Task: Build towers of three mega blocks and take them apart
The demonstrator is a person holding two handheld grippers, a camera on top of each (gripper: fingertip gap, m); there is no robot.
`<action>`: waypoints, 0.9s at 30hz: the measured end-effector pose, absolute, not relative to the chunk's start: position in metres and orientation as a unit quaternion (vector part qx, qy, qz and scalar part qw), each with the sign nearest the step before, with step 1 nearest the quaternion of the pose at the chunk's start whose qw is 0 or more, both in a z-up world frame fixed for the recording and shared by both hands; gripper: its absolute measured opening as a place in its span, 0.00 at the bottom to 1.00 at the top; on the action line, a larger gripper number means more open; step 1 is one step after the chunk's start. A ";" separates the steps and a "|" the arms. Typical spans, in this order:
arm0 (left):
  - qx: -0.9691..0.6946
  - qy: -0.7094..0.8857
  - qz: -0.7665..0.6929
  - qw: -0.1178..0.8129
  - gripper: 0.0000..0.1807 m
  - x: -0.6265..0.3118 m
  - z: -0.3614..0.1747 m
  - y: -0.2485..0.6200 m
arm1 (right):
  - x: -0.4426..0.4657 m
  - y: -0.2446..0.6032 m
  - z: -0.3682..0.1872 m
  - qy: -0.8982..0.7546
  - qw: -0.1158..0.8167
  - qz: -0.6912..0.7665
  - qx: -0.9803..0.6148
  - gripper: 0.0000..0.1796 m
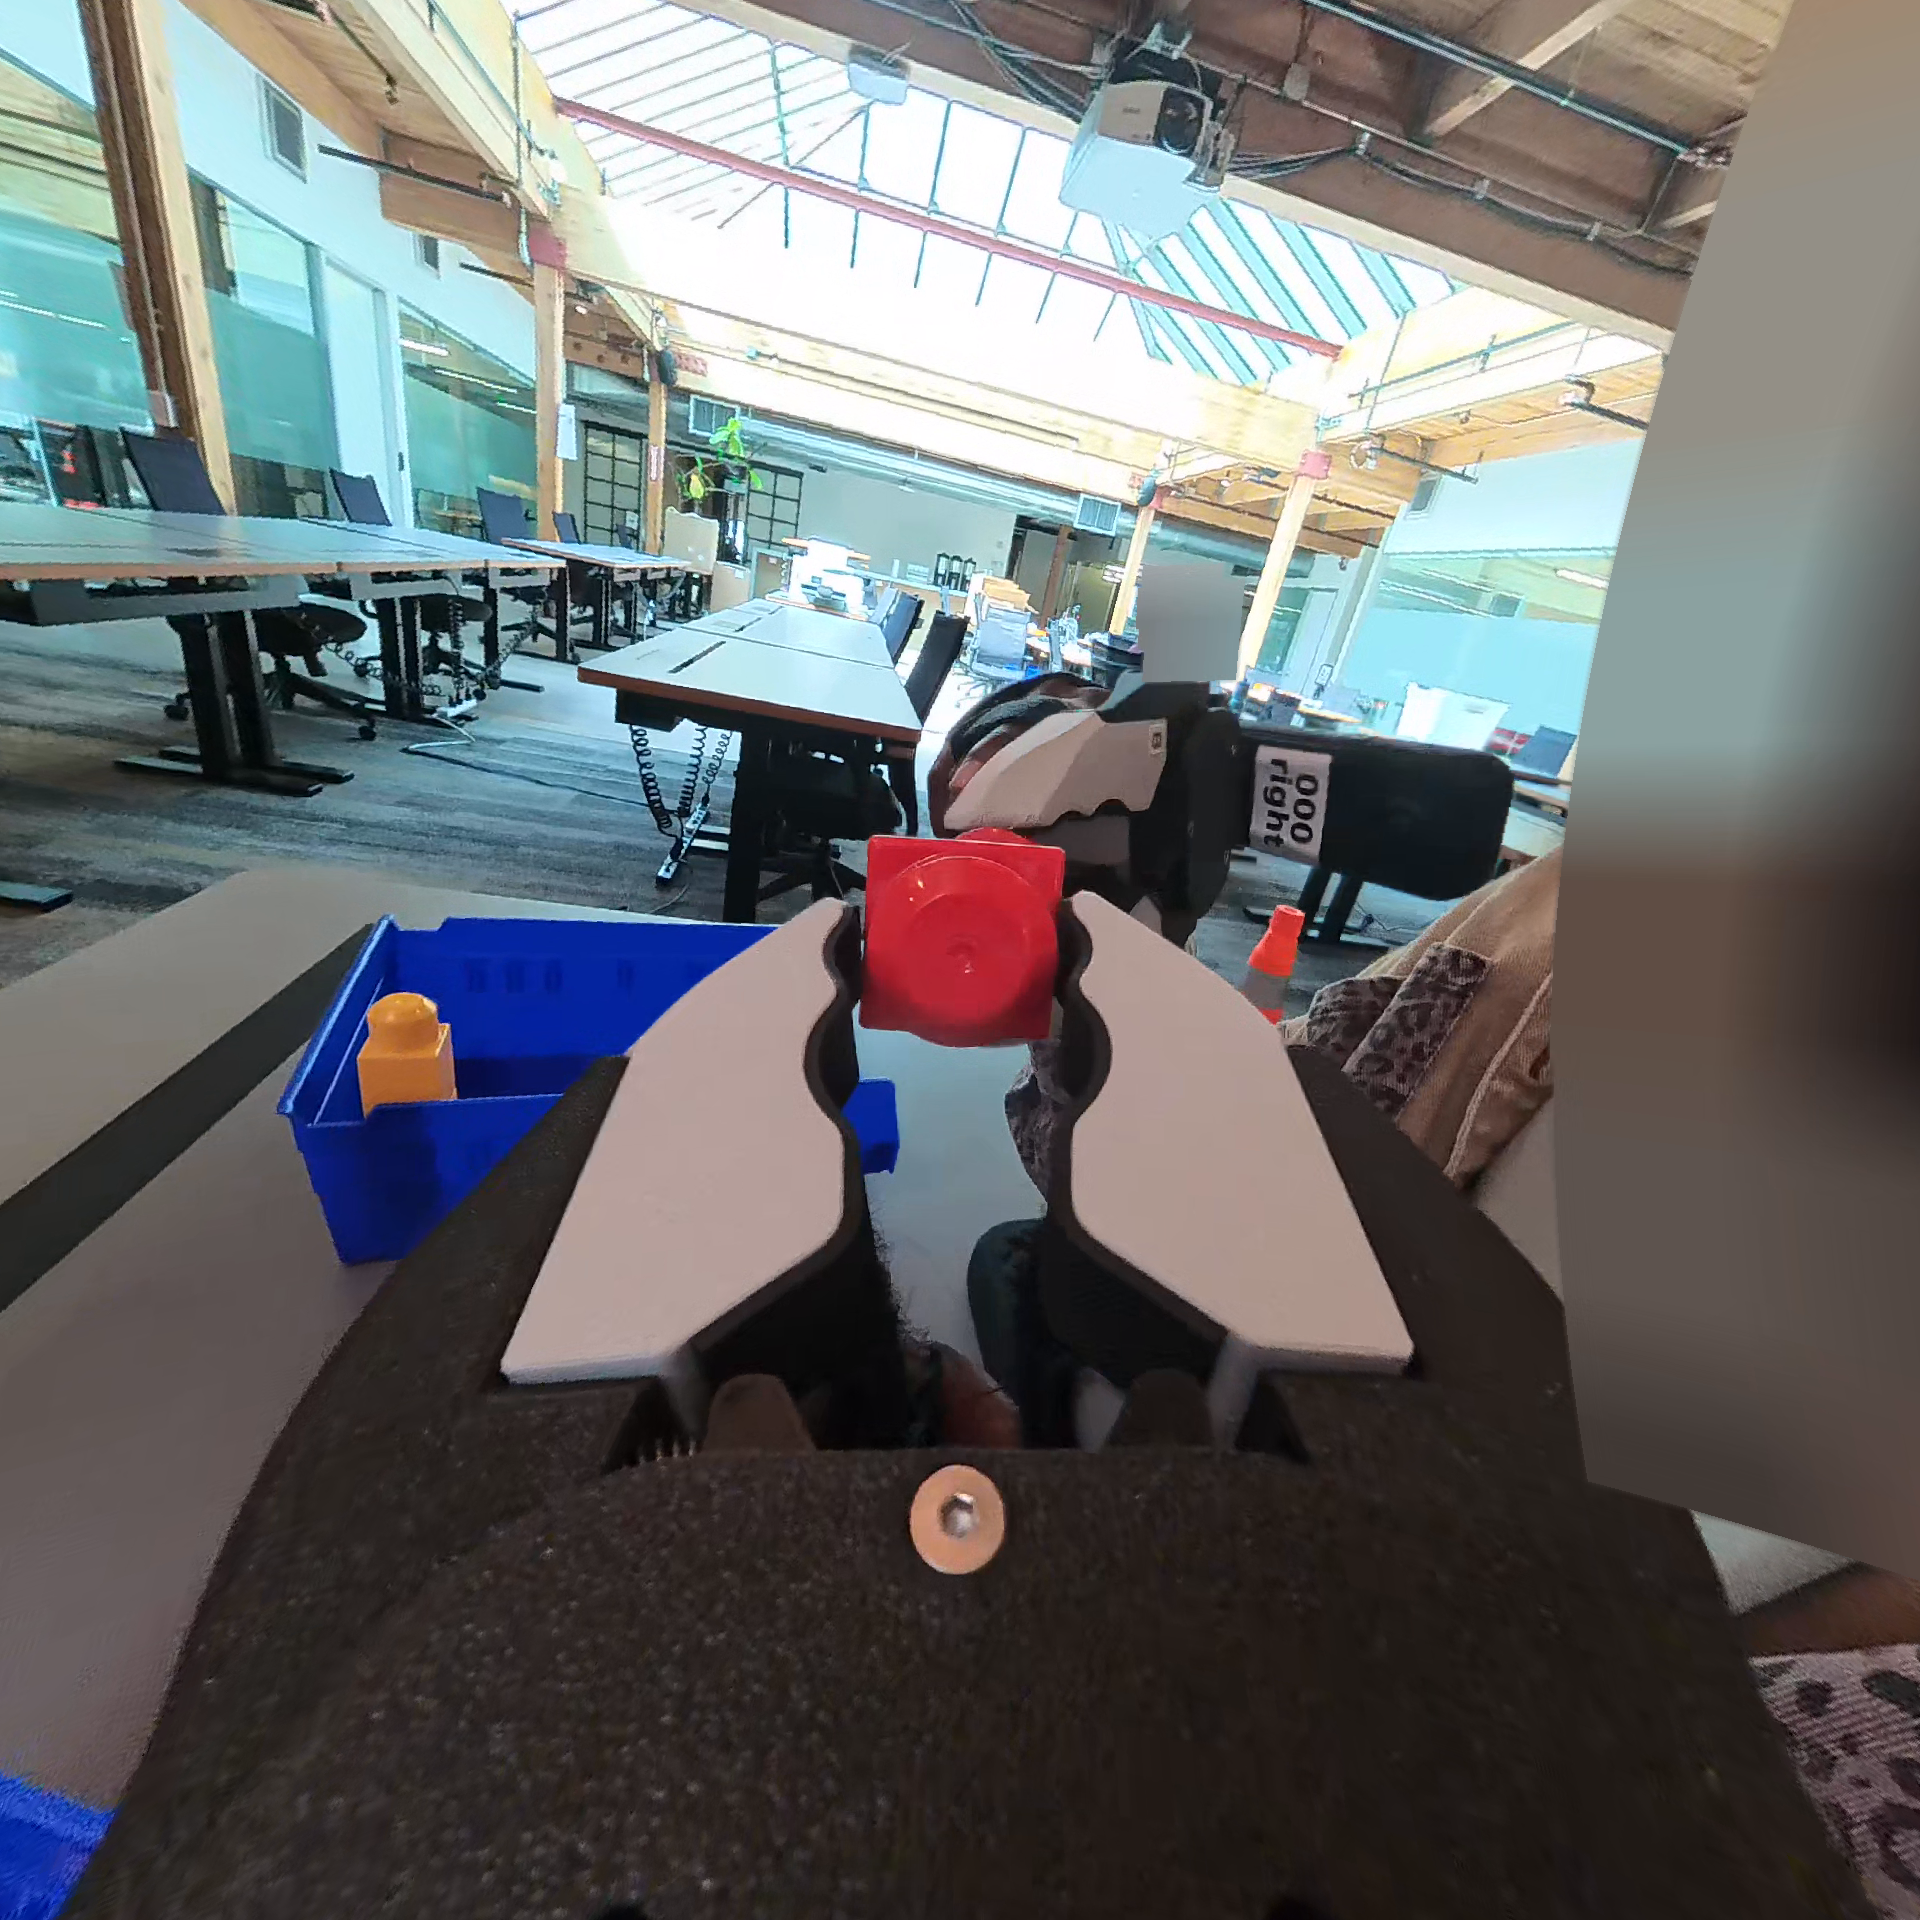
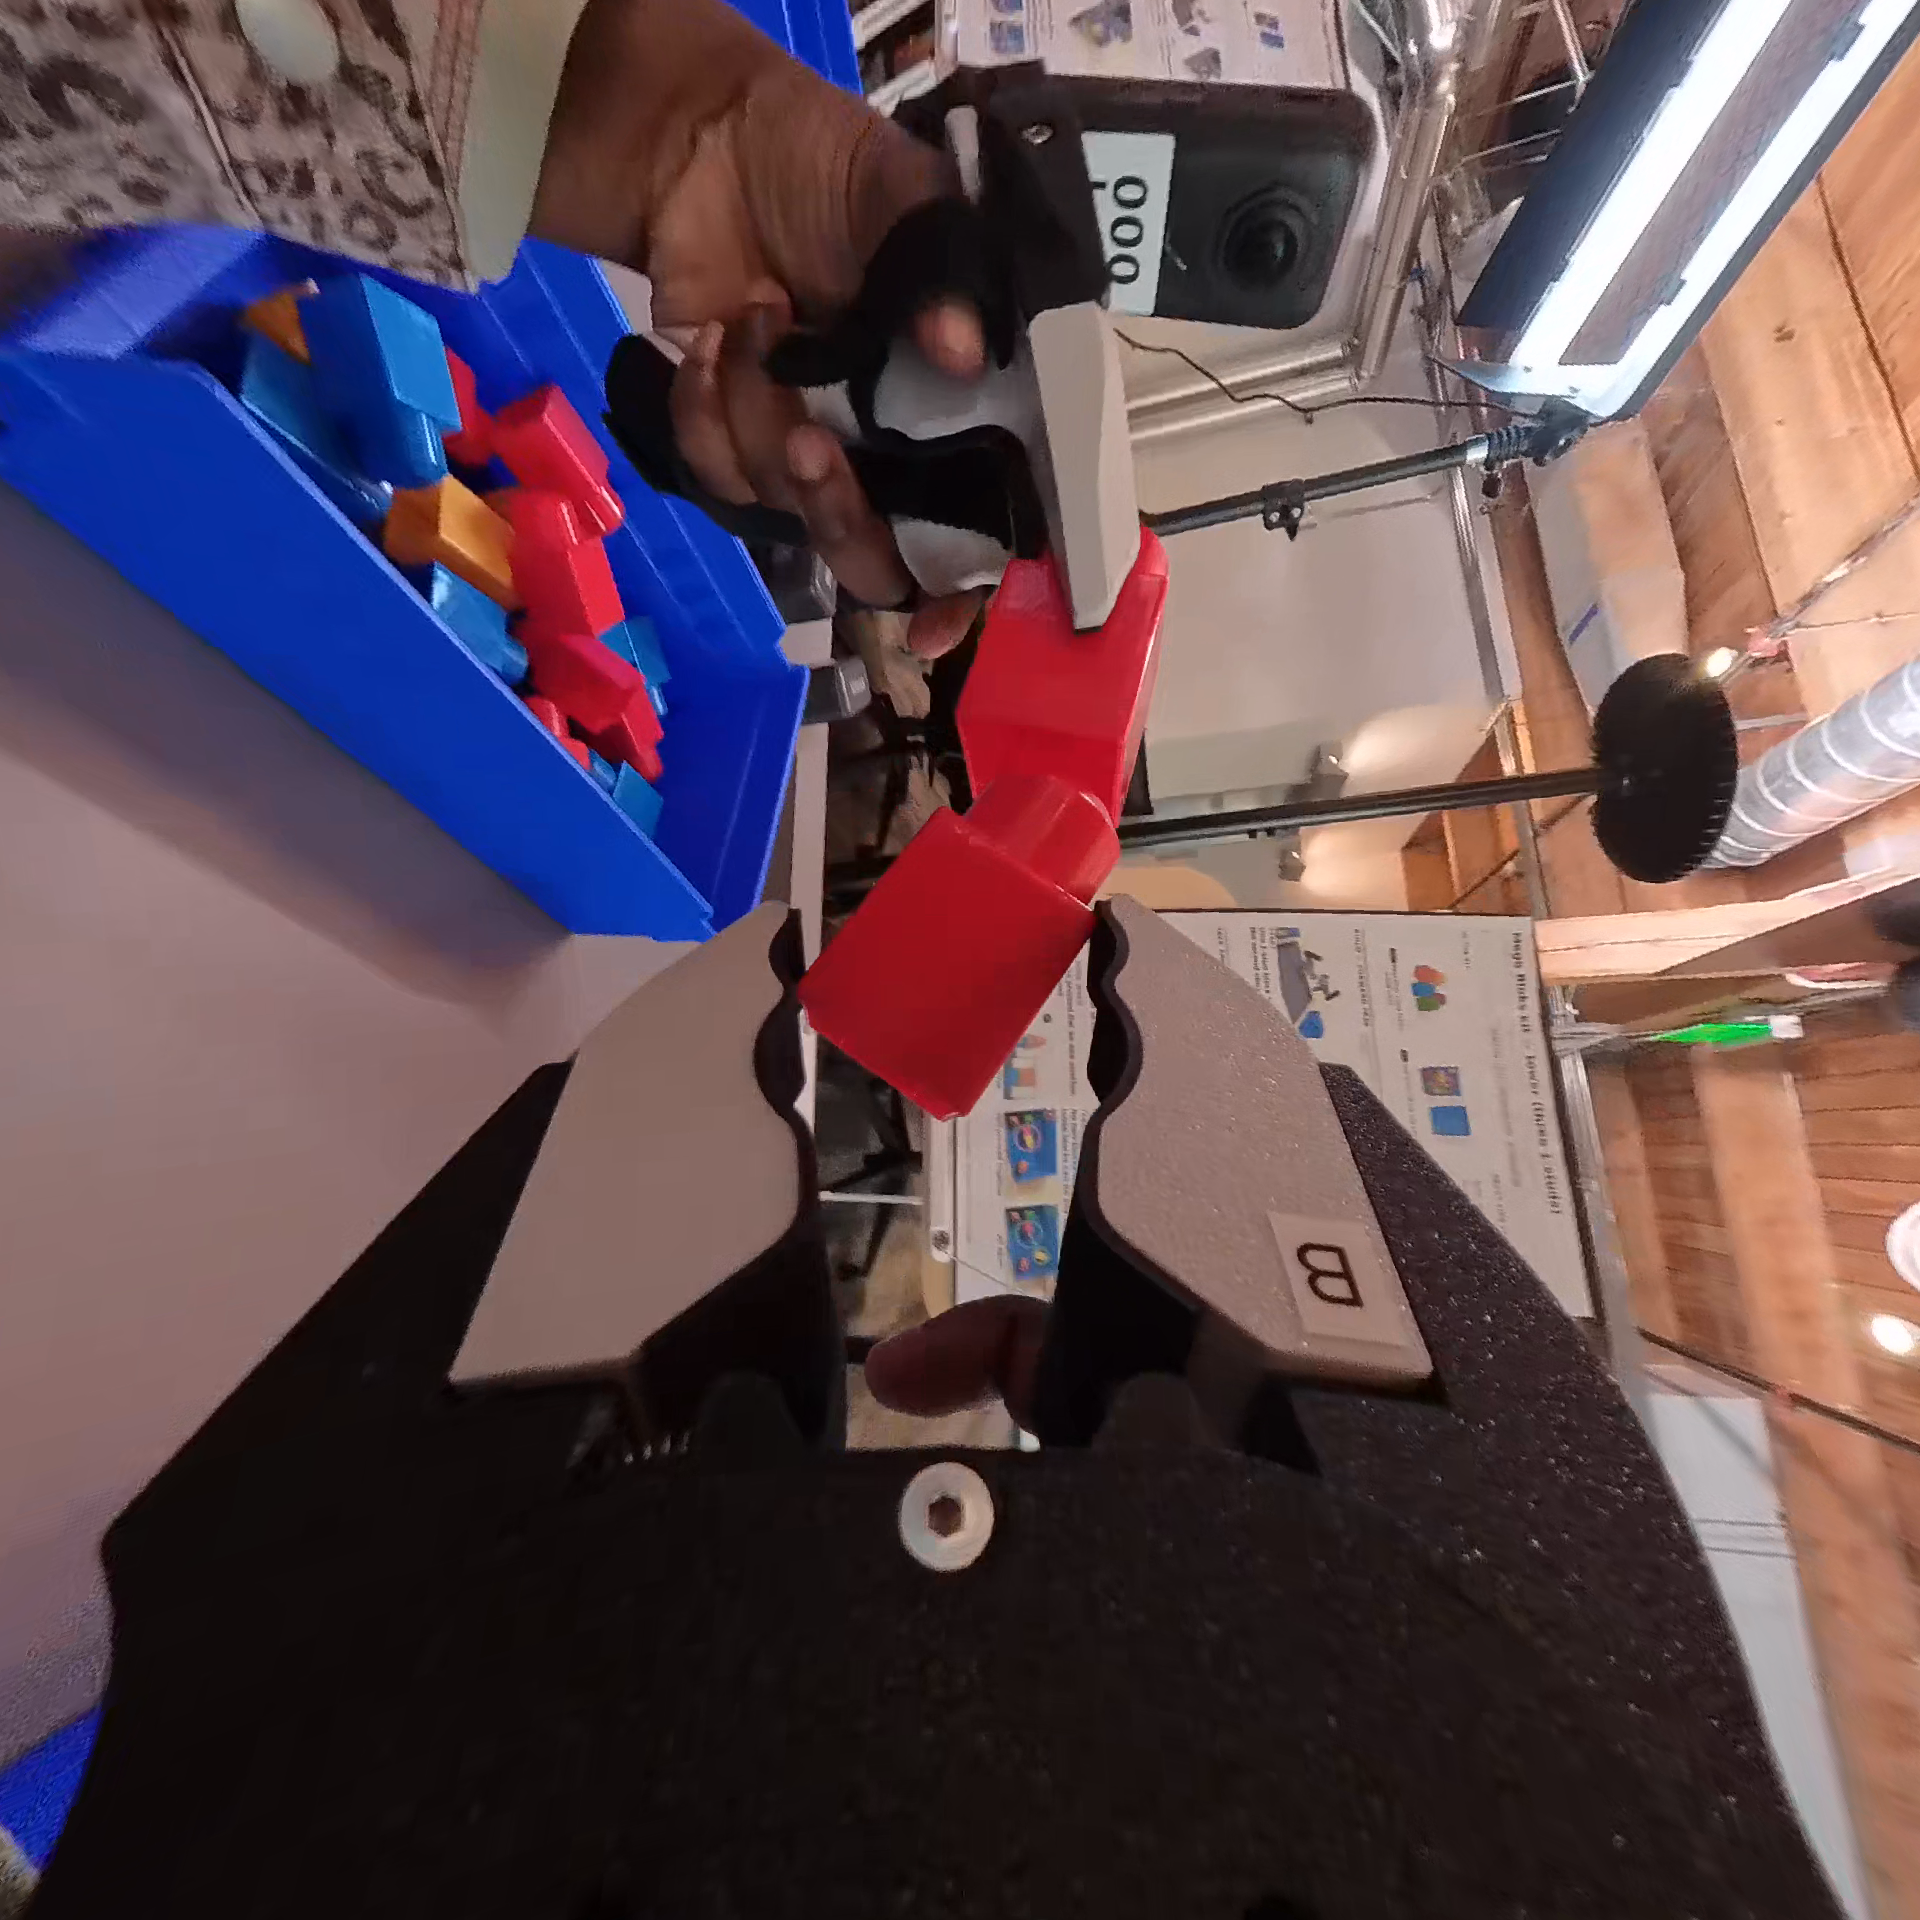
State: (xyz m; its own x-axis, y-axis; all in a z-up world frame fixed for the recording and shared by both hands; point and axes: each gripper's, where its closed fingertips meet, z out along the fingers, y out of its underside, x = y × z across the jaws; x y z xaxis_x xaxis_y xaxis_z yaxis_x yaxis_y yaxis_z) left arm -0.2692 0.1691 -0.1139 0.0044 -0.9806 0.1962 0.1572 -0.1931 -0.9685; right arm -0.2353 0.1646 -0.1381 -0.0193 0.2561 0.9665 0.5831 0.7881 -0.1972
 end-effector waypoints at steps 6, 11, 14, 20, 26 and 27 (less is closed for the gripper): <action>-0.525 0.442 -0.549 0.477 0.20 -0.257 -0.121 0.157 | -0.246 0.162 -0.143 -0.713 0.620 -0.175 -0.276 0.29; -0.537 0.445 -0.517 0.496 0.20 -0.263 -0.120 0.154 | -0.251 0.162 -0.139 -0.706 0.622 -0.238 -0.242 0.29; -0.531 0.449 -0.516 0.500 0.19 -0.269 -0.117 0.149 | -0.257 0.157 -0.133 -0.696 0.630 -0.275 -0.207 0.29; -0.553 0.454 -0.477 0.511 0.19 -0.279 -0.123 0.150 | -0.266 0.156 -0.117 -0.649 0.672 -0.320 -0.154 0.22; -0.541 0.455 -0.489 0.511 0.19 -0.274 -0.121 0.150 | -0.270 0.147 -0.116 -0.655 0.705 -0.219 -0.160 0.20; -0.537 0.451 -0.502 0.507 0.19 -0.273 -0.120 0.152 | -0.270 0.148 -0.116 -0.653 0.712 -0.206 -0.157 0.20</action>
